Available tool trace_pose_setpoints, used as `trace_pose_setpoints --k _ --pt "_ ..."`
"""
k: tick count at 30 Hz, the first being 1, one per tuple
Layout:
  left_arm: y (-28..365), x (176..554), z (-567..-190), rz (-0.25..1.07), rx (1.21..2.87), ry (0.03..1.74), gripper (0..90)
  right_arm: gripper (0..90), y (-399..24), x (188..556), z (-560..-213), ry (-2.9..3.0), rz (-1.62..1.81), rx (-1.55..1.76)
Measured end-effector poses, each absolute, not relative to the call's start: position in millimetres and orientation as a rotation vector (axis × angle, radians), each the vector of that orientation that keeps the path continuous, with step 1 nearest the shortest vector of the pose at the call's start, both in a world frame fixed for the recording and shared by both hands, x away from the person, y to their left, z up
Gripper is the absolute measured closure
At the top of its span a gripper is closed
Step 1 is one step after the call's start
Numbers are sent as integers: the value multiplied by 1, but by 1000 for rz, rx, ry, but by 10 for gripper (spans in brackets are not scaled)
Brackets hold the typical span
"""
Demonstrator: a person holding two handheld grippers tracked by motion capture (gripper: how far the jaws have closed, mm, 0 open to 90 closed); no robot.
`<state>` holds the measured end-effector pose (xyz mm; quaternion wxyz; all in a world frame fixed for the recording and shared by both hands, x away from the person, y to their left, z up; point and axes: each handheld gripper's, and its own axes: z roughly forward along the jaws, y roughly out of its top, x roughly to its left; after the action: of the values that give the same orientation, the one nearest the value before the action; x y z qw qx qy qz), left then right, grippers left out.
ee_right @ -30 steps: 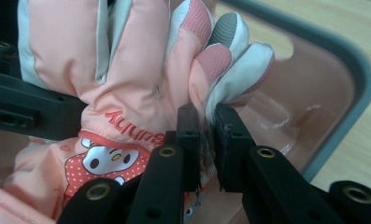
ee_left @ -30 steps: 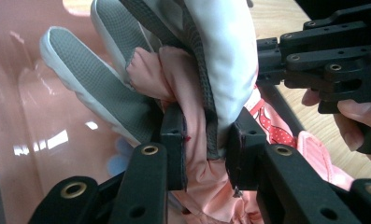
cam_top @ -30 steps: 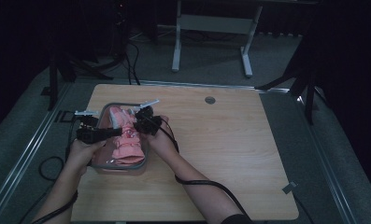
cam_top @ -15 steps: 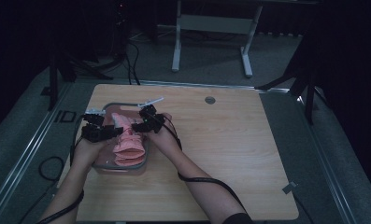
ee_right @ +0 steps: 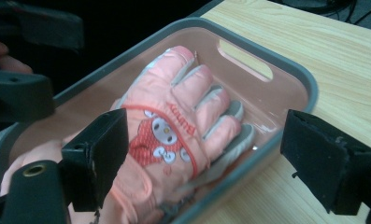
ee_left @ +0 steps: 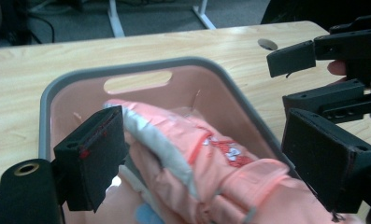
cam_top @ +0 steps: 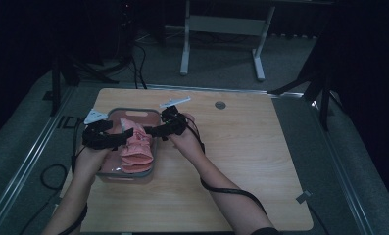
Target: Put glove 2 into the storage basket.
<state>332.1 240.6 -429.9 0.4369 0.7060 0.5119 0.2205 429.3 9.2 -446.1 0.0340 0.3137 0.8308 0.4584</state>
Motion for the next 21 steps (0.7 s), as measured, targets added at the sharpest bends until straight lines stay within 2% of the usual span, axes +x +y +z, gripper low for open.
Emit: trace_pose_setpoints --k 8,21 --pt "220 316 -418 526 1733 1188 143 145 -9 420 -439 2562 1417 923" --pt "145 289 -412 419 1831 920 144 145 -66 400 -439 2536 1411 897"
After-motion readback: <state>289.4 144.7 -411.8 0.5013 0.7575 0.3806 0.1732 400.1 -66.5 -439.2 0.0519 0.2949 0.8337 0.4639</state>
